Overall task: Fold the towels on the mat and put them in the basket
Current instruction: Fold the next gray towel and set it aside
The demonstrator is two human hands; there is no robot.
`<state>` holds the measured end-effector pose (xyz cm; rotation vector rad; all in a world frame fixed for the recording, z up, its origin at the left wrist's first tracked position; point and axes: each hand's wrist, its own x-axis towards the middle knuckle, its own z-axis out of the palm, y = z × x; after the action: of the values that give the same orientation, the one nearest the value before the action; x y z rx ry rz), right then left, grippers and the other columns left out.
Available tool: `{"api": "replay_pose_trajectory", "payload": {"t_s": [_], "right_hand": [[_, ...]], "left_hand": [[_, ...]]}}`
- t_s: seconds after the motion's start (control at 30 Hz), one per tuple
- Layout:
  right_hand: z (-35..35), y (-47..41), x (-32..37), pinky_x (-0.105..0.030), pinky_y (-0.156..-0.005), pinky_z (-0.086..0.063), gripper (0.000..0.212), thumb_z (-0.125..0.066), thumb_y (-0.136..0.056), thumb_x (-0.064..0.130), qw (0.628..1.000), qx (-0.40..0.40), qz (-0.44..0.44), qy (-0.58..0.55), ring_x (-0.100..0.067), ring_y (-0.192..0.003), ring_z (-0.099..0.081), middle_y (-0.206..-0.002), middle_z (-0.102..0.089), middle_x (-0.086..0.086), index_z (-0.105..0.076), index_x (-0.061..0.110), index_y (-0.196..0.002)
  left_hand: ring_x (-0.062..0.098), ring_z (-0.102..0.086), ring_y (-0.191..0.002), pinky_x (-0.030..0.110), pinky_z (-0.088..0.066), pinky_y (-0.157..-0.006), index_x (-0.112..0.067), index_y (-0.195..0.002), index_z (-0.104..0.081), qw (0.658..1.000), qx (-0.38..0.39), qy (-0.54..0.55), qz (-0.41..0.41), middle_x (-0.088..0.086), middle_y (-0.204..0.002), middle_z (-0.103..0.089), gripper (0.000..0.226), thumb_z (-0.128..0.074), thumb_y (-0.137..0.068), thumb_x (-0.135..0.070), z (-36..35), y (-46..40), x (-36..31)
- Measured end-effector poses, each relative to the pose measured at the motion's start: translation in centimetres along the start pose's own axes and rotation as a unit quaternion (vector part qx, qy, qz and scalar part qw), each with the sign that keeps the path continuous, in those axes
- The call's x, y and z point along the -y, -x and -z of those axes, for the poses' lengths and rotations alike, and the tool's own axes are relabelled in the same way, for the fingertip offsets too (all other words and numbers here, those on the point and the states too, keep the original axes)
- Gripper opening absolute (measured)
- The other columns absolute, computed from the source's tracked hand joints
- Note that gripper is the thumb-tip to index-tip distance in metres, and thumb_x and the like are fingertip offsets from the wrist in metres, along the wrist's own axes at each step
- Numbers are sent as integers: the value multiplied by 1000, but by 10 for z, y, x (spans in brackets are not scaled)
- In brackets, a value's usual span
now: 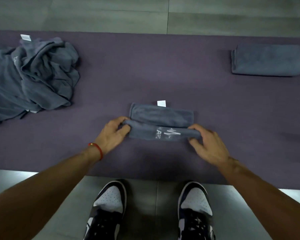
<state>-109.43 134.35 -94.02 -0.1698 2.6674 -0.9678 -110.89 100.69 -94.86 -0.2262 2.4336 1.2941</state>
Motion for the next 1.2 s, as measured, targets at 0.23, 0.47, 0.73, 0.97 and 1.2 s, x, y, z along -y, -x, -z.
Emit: {"api": "replay_pose_trajectory", "payload": {"t_s": [0.23, 0.47, 0.73, 0.97, 1.2], "right_hand": [[-8, -51, 8, -34, -65, -39, 27, -50, -99, 37, 985, -82, -149, -34, -28, -76, -59, -73, -62, 0, -59, 12, -92], [-22, -66, 15, -33, -63, -38, 27, -50, -97, 34, 963, -158, -216, -23, -28, -78, -57, -79, -64, -4, -58, 9, -91], [-28, -69, 30, -47, -86, -45, 49, -54, -93, 34, 953, -219, -112, 177, -36, -112, -53, -123, -59, -13, -45, 12, -136], [-52, -81, 40, -63, -119, -7, 63, -24, -102, 51, 936, 6, 108, 334, -32, -153, -16, -166, -20, -1, -21, 26, -159], [-62, -83, 31, -62, -119, -7, 63, -18, -103, 53, 929, 13, 116, 351, -30, -153, -15, -167, -17, 3, -12, 27, -160]], "left_hand": [[4, -61, -99, 28, -48, -88, -28, -111, -57, 997, -32, 34, 56, -18, -104, -64, 42, -57, -87, -63, -11, -25, -13], [32, -59, -73, 42, -46, -68, -10, -94, -48, 987, -136, -84, -25, 3, -69, -56, 39, -55, -95, -49, -21, -48, -20], [37, -61, -93, 39, -49, -77, -8, -104, -54, 978, -160, -109, 83, 12, -95, -66, 46, -56, -92, -53, -36, -67, -27], [40, -64, -80, 44, -51, -73, -16, -118, -38, 970, -226, -80, 30, 7, -82, -65, 40, -55, -94, -42, -48, -45, -30], [38, -53, -101, 49, -51, -77, -30, -143, -28, 945, -222, -240, 6, 14, -112, -54, 61, -52, -88, -25, -49, -38, -39]]}}
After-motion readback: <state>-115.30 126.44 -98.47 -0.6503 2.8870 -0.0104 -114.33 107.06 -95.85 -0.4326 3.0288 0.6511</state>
